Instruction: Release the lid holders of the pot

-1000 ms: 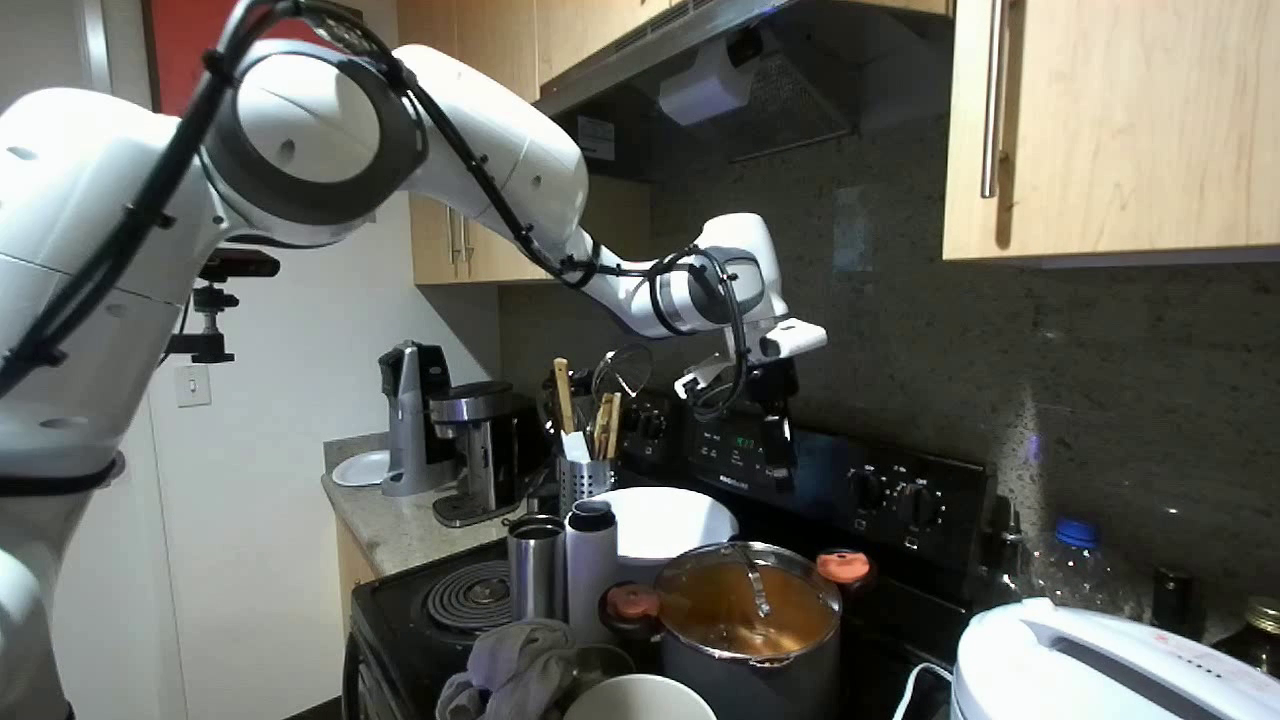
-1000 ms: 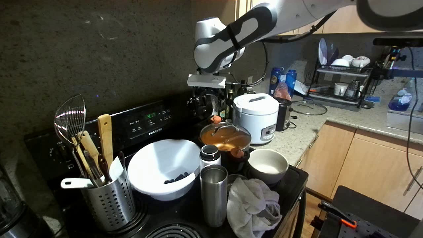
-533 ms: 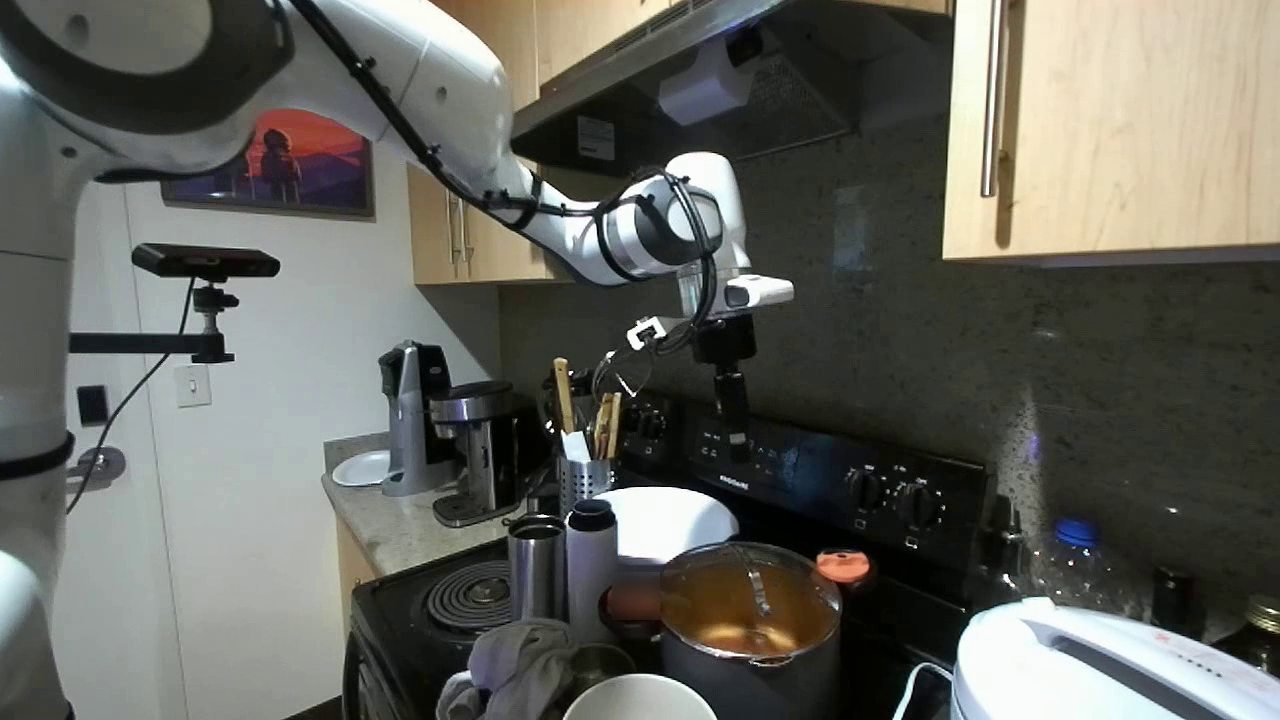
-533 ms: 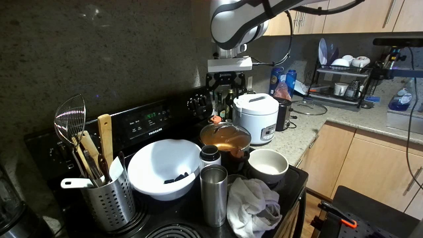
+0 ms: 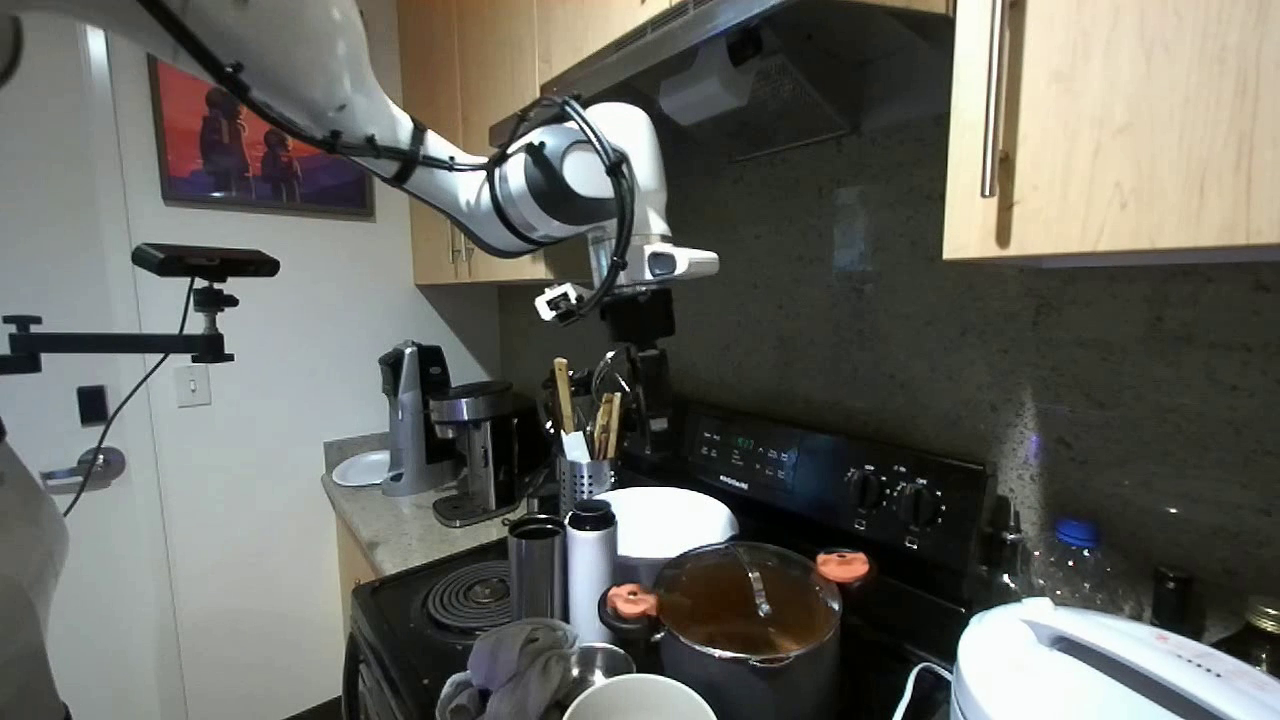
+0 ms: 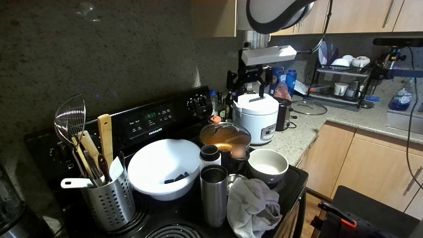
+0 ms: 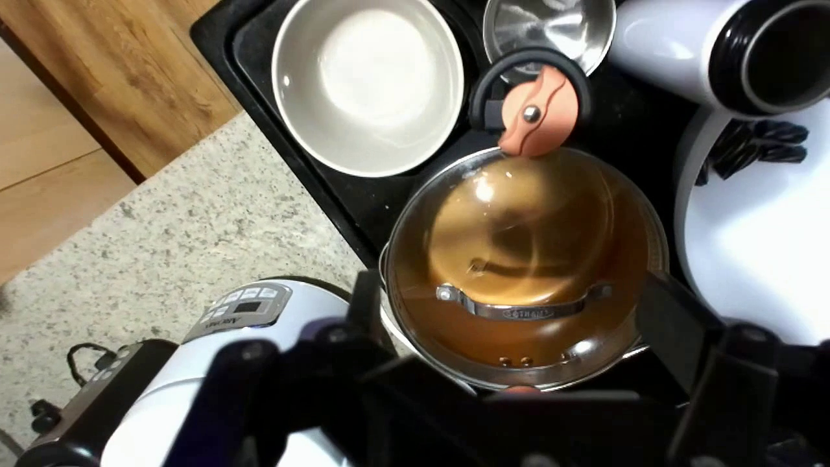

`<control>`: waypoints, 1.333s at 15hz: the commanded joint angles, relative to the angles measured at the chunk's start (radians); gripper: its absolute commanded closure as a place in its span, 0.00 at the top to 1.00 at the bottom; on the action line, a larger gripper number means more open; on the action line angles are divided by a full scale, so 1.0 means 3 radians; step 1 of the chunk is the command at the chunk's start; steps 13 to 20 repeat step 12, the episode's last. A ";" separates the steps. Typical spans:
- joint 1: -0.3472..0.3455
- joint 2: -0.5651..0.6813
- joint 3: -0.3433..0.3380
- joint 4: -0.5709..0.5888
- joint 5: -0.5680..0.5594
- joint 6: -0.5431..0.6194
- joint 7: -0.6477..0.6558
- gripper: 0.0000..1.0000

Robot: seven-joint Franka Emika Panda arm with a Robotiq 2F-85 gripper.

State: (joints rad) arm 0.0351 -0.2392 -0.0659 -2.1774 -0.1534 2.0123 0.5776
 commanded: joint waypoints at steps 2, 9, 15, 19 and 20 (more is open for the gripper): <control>-0.0141 -0.0723 0.0216 -0.0559 -0.0018 -0.0017 -0.0370 1.00; -0.0246 -0.0948 0.0320 -0.0723 0.0060 0.0002 -0.0584 1.00; -0.0251 -0.1004 0.0323 -0.0771 0.0062 0.0003 -0.0592 1.00; -0.0251 -0.1004 0.0323 -0.0771 0.0062 0.0003 -0.0592 1.00; -0.0251 -0.1004 0.0323 -0.0771 0.0062 0.0003 -0.0592 1.00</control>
